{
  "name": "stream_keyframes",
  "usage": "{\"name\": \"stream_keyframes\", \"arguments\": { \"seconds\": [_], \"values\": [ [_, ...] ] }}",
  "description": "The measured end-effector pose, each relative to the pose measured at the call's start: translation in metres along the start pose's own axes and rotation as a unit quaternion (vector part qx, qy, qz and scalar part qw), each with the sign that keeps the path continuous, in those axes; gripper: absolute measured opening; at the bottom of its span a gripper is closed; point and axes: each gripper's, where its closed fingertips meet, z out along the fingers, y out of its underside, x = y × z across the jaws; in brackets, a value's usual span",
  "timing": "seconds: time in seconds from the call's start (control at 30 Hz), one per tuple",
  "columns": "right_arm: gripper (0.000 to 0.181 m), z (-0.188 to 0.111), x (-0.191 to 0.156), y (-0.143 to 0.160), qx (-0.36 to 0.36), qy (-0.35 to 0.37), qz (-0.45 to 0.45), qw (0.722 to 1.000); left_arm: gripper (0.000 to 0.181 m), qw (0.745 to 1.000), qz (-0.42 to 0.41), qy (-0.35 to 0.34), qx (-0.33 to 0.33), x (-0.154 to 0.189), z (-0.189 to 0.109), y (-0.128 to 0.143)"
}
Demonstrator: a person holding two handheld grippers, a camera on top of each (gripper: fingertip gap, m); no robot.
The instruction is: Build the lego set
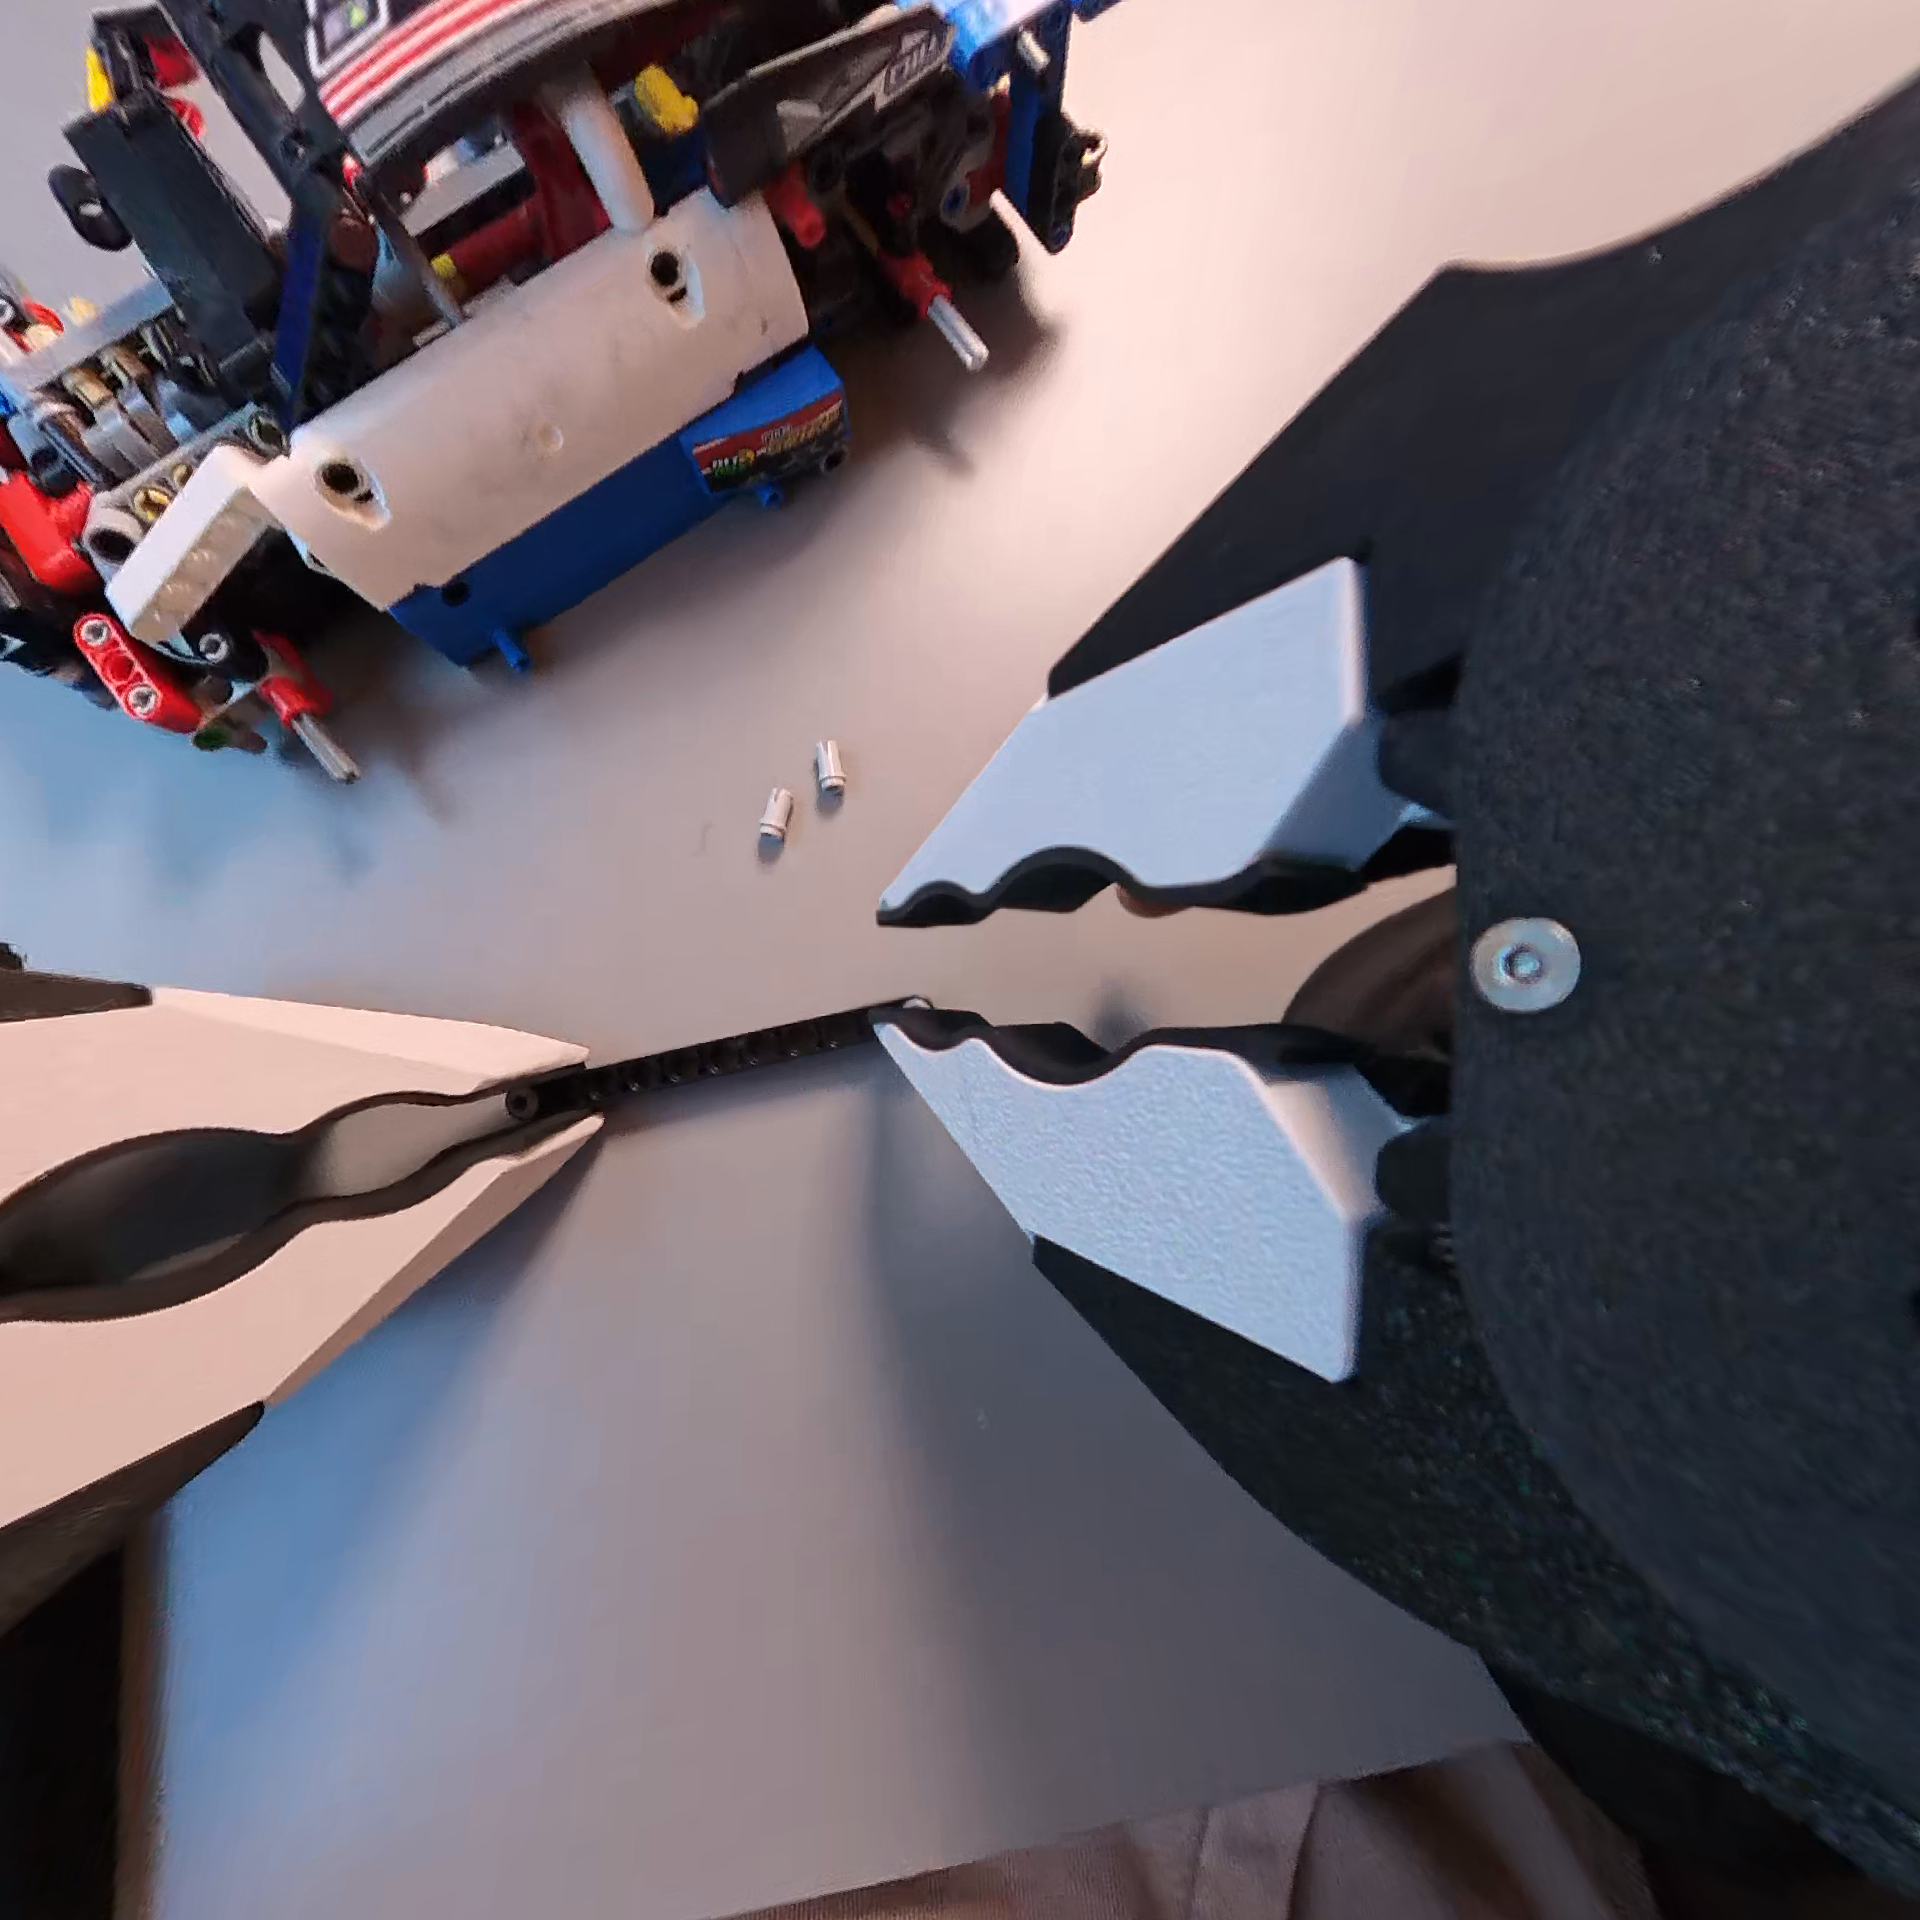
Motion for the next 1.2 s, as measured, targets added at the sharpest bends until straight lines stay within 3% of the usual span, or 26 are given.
{"name": "stream_keyframes", "arguments": {
  "seconds": [0.2,0.43,0.67,0.8,0.9,1.0,1.1,1.2],
  "values": [
    [0.008,0.009,-0.007,0.002,-0.001,-0.036,-0.013,0.999,0.007,1.000,0.003,-0.001,0.001,0.000,0.000,0.000],
    [0.003,0.009,-0.005,0.003,-0.053,-0.099,-0.101,0.988,0.009,1.000,0.028,0.007,0.010,0.006,0.000,-0.002],
    [0.005,0.013,0.011,-0.001,-0.087,-0.109,-0.162,0.977,0.012,0.999,0.025,0.017,0.016,0.007,0.000,-0.002],
    [0.012,0.001,0.019,-0.015,-0.020,-0.087,-0.122,0.989,0.019,0.999,0.014,0.012,0.045,0.003,-0.006,-0.008],
    [0.015,-0.019,0.042,-0.032,0.077,-0.020,-0.056,0.995,0.024,0.993,-0.025,0.005,0.116,-0.008,-0.022,-0.024],
    [0.013,-0.034,0.066,-0.030,0.149,0.046,0.018,0.988,0.025,0.978,-0.085,-0.026,0.191,-0.031,-0.043,-0.035],
    [0.013,-0.030,0.074,-0.011,0.158,0.075,0.061,0.983,0.024,0.965,-0.131,-0.065,0.219,-0.053,-0.055,-0.033],
    [0.013,-0.017,0.067,0.000,0.149,0.061,0.065,0.985,0.024,0.962,-0.147,-0.091,0.213,-0.064,-0.057,-0.026]
  ]
}}
